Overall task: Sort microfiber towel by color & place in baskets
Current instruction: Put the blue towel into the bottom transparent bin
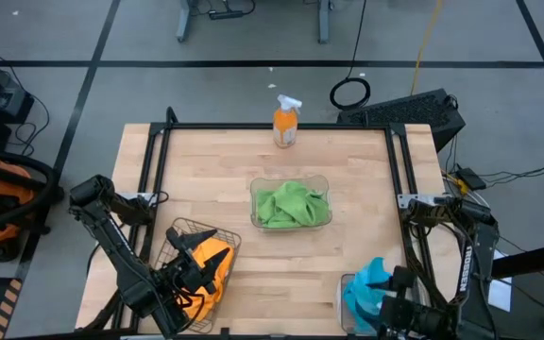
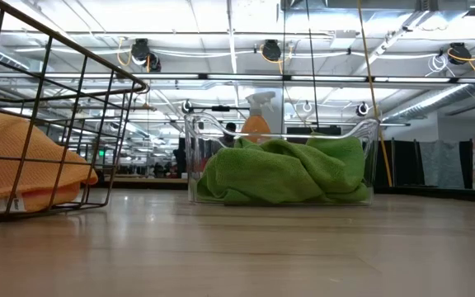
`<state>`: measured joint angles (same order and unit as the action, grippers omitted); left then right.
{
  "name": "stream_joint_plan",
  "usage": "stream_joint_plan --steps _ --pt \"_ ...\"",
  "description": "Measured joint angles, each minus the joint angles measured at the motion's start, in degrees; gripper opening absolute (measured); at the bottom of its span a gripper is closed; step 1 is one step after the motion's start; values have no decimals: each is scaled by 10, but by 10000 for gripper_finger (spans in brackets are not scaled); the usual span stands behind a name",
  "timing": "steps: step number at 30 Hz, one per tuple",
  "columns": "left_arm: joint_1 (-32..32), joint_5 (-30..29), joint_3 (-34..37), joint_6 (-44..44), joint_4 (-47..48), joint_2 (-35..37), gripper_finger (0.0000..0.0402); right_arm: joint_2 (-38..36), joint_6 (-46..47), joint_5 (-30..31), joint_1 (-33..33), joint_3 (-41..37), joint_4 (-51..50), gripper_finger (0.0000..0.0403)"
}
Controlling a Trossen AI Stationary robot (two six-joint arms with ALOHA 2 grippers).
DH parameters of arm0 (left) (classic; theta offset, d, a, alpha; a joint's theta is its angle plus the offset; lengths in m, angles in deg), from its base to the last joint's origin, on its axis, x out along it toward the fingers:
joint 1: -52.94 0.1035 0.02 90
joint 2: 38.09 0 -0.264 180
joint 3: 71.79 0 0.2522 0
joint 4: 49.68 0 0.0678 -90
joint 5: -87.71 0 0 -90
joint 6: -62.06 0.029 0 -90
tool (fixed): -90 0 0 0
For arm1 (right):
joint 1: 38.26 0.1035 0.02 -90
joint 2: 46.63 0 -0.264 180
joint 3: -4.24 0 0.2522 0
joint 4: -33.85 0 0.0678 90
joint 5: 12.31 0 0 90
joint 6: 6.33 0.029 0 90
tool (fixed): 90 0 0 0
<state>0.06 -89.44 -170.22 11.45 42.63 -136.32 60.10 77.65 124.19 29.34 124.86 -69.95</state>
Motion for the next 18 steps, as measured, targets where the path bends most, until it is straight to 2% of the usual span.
stream_joint_plan --steps 3,4,7,12,14,15,16,18 --pt "0 0 0 2 0 0 288 0 19 110 0 -8 0 319" --pt "0 0 0 3 0 0 288 0 17 121 -3 -11 0 319" --pt "0 0 0 2 0 0 288 0 2 103 -14 -16 0 318" --pt "3 0 0 1 -1 0 288 -2 94 266 -40 -16 0 317" --pt "5 0 0 0 -1 0 288 -3 95 308 -52 -12 1 317" --pt "6 0 0 0 -1 0 288 -3 84 304 -57 -9 0 317" --pt "7 0 0 0 -1 0 288 -3 63 269 -62 -4 0 317" --pt "7 0 0 0 -1 0 288 -5 15 138 -76 2 1 316"
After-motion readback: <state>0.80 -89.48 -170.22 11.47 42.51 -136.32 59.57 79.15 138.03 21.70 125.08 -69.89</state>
